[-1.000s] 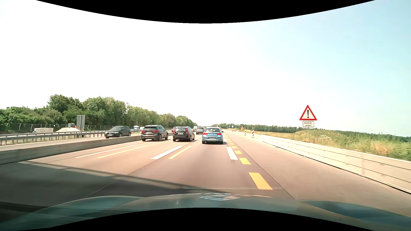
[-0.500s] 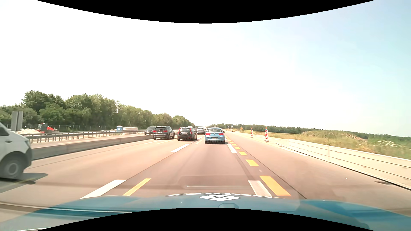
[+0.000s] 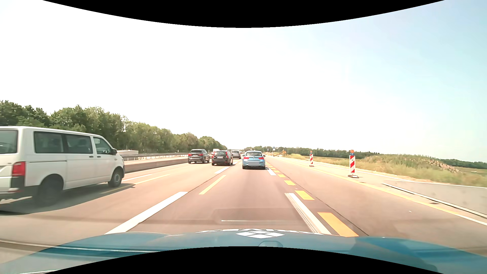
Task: Follow the waypoints while adhering to traffic rules and regulations
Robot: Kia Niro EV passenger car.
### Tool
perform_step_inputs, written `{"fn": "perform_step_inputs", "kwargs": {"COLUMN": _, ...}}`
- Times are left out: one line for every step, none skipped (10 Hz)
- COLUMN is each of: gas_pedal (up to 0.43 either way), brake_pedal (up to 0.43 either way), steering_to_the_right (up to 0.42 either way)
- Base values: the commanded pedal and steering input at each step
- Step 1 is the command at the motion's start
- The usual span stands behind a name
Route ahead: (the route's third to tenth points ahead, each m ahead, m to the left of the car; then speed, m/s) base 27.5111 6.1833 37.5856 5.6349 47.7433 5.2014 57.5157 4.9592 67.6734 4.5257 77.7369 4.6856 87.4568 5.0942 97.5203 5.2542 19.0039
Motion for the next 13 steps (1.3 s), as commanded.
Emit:
{"fn": "perform_step_inputs", "kwargs": {"gas_pedal": 0.189, "brake_pedal": 0.0, "steering_to_the_right": 0.008}}
{"fn": "perform_step_inputs", "kwargs": {"gas_pedal": 0.189, "brake_pedal": 0.0, "steering_to_the_right": 0.006}}
{"fn": "perform_step_inputs", "kwargs": {"gas_pedal": 0.189, "brake_pedal": 0.0, "steering_to_the_right": 0.006}}
{"fn": "perform_step_inputs", "kwargs": {"gas_pedal": 0.189, "brake_pedal": 0.0, "steering_to_the_right": 0.006}}
{"fn": "perform_step_inputs", "kwargs": {"gas_pedal": 0.189, "brake_pedal": 0.0, "steering_to_the_right": 0.005}}
{"fn": "perform_step_inputs", "kwargs": {"gas_pedal": 0.189, "brake_pedal": 0.0, "steering_to_the_right": 0.005}}
{"fn": "perform_step_inputs", "kwargs": {"gas_pedal": 0.189, "brake_pedal": 0.0, "steering_to_the_right": 0.003}}
{"fn": "perform_step_inputs", "kwargs": {"gas_pedal": 0.197, "brake_pedal": 0.0, "steering_to_the_right": 0.002}}
{"fn": "perform_step_inputs", "kwargs": {"gas_pedal": 0.197, "brake_pedal": 0.0, "steering_to_the_right": 0.001}}
{"fn": "perform_step_inputs", "kwargs": {"gas_pedal": 0.197, "brake_pedal": 0.0, "steering_to_the_right": 0.001}}
{"fn": "perform_step_inputs", "kwargs": {"gas_pedal": 0.197, "brake_pedal": 0.0, "steering_to_the_right": 0.0}}
{"fn": "perform_step_inputs", "kwargs": {"gas_pedal": 0.197, "brake_pedal": 0.0, "steering_to_the_right": -0.001}}
{"fn": "perform_step_inputs", "kwargs": {"gas_pedal": 0.197, "brake_pedal": 0.0, "steering_to_the_right": -0.002}}
